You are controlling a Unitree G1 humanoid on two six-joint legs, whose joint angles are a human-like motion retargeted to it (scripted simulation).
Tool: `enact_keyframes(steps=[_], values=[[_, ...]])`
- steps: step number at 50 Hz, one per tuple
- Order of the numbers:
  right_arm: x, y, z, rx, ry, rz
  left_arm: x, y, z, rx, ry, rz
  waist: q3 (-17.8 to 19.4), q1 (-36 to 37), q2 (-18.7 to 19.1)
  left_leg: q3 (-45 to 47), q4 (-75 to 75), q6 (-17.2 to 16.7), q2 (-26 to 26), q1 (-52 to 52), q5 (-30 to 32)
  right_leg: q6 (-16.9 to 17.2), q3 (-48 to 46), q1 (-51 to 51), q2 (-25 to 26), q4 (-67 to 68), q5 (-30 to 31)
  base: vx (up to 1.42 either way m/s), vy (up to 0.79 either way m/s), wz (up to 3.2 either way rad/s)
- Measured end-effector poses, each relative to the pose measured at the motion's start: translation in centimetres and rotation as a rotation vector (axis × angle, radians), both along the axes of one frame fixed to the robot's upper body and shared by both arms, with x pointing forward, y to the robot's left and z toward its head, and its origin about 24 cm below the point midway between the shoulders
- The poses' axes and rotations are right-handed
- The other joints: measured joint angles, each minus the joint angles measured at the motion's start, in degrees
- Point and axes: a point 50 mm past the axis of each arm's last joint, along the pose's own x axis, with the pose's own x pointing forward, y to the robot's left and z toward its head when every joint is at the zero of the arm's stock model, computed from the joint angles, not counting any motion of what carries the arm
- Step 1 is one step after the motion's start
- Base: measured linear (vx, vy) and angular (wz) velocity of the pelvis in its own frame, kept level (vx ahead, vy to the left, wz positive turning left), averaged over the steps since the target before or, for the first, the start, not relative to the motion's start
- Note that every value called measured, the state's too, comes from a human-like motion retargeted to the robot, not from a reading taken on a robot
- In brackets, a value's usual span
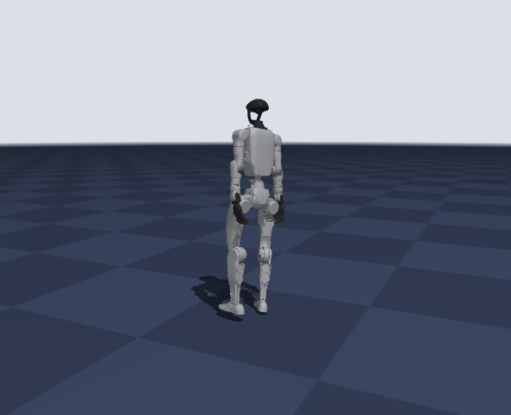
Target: In place motions
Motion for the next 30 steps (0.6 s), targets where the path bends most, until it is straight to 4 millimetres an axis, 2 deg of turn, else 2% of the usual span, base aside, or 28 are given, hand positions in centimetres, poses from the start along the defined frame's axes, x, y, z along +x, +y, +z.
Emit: enact_keyframes(steps=[2, 7, 12, 17, 23, 30], values=[[-0.6, -0.5, 0.1, -0.024, 0.017, -0.007, 0.0, -0.2, 0.0, -0.004, -0.009, 0.007, -0.44, -0.46, 0.07, -0.92, 1.03, 1.32, -0.44, -0.29, 1.22, 0.03, -0.60, 0.04, -0.24, -0.16, -0.25, 0.02, 0.02, 0.53], [-2.1, -2.0, 0.3, -0.132, 0.060, -0.023, -0.8, -0.4, 0.0, -0.017, 0.011, 0.044, -1.25, 0.66, 1.51, 0.02, -2.27, -0.43, 0.51, 2.02, 1.78, -0.28, -0.17, 0.51, 1.00, -0.15, -0.51, 0.03, 0.09, -0.12], [-3.3, -2.8, 0.5, -0.183, 0.086, -0.062, -2.0, 0.4, 0.2, -0.013, 0.078, 0.056, -3.03, -0.18, 3.29, -0.58, -5.31, -1.88, 1.02, 3.27, 2.72, -0.31, -1.03, 1.25, 2.14, -0.45, -0.53, 0.00, 0.12, 0.01], [-4.5, -2.7, 0.5, -0.160, 0.110, -0.124, -1.7, 1.0, 0.3, -0.044, 0.094, 0.077, -3.48, -0.42, 3.61, -1.37, -5.90, -1.58, 0.53, 4.33, 3.08, -0.34, -2.05, 2.61, 2.05, -0.37, -0.42, -0.06, 0.15, 0.07], [-6.3, -1.9, 0.5, -0.101, 0.174, -0.127, -0.8, 0.7, 0.3, -0.104, 0.061, 0.094, -4.41, 1.44, 2.85, -1.97, -5.92, -1.16, -0.52, 5.07, 2.65, -0.14, -2.51, 3.55, 1.28, -0.17, -0.31, -0.12, 0.18, 0.04], [-6.7, -1.0, 0.3, -0.055, 0.200, -0.065, -0.7, 0.2, 0.3, -0.137, 0.076, 0.046, -4.90, 3.15, 2.16, -3.01, -6.83, -0.63, -1.92, 5.90, 2.77, 0.18, -3.35, 4.26, 0.34, -0.11, -0.29, -0.22, 0.10, 0.09]])
